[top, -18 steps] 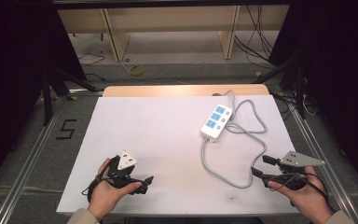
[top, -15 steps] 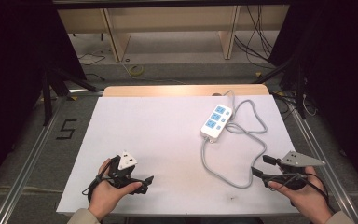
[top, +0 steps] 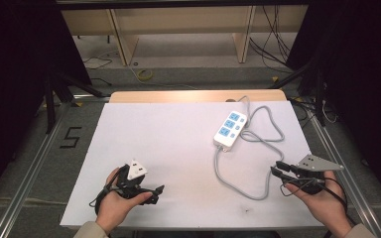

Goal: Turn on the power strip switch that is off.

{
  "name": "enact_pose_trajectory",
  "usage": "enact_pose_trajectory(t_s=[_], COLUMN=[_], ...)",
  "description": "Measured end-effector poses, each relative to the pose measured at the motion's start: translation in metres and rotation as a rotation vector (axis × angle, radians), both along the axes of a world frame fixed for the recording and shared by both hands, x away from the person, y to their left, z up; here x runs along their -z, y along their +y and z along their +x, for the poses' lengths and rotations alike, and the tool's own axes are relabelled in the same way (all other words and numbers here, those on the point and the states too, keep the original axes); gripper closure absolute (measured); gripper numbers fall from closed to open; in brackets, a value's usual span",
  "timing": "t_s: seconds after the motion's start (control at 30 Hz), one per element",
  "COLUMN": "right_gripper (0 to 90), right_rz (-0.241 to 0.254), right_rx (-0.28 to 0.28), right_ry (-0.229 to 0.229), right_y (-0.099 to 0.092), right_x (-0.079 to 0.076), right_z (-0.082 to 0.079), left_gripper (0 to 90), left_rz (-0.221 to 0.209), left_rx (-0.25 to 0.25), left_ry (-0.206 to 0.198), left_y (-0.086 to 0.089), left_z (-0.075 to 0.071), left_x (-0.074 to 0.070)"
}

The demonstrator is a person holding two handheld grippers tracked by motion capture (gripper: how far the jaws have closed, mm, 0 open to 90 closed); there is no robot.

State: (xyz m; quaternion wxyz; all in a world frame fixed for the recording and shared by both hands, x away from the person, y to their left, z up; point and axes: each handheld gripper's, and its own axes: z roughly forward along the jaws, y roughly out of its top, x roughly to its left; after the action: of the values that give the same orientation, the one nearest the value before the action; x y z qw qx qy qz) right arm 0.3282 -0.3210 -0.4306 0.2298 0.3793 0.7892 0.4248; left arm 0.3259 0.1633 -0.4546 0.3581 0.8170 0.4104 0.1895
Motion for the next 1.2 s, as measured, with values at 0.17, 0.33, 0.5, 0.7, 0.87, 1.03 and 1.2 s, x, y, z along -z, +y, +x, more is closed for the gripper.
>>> enact_pose_trajectory(t_s=[0.17, 0.33, 0.5, 0.7, 0.87, 1.03, 1.2], right_gripper=[84.0, 90.0, 90.0, 90.0, 90.0, 90.0, 90.0], right_rz=[-0.018, -0.027, -0.024, -0.025, -0.030, -0.034, -0.032], right_rx=[0.009, 0.021, 0.031, 0.038, 0.043, 0.048, 0.055], right_ry=[-0.015, -0.009, -0.007, -0.009, -0.003, -0.008, -0.010], right_y=[0.003, 0.006, 0.008, 0.013, 0.017, 0.019, 0.020], right_x=[-0.003, -0.005, -0.008, -0.010, -0.010, -0.012, -0.015], right_z=[0.006, 0.012, 0.021, 0.032, 0.040, 0.048, 0.054], left_gripper=[3.9, 4.3, 4.4, 4.5, 4.6, 4.5, 4.5], left_rz=[-0.002, 0.004, 0.007, 0.014, 0.012, 0.013, 0.011], left_rx=[-0.005, -0.002, 0.002, 0.015, 0.011, 0.014, 0.015], left_ry=[-0.003, -0.001, 0.000, 0.005, 0.003, 0.004, -0.001], left_y=[0.000, -0.001, -0.004, -0.006, -0.006, -0.006, -0.008], left_z=[0.000, 0.000, 0.000, 0.001, 0.001, 0.001, 0.001], left_x=[0.000, 0.001, 0.001, 0.002, 0.002, 0.003, 0.003])
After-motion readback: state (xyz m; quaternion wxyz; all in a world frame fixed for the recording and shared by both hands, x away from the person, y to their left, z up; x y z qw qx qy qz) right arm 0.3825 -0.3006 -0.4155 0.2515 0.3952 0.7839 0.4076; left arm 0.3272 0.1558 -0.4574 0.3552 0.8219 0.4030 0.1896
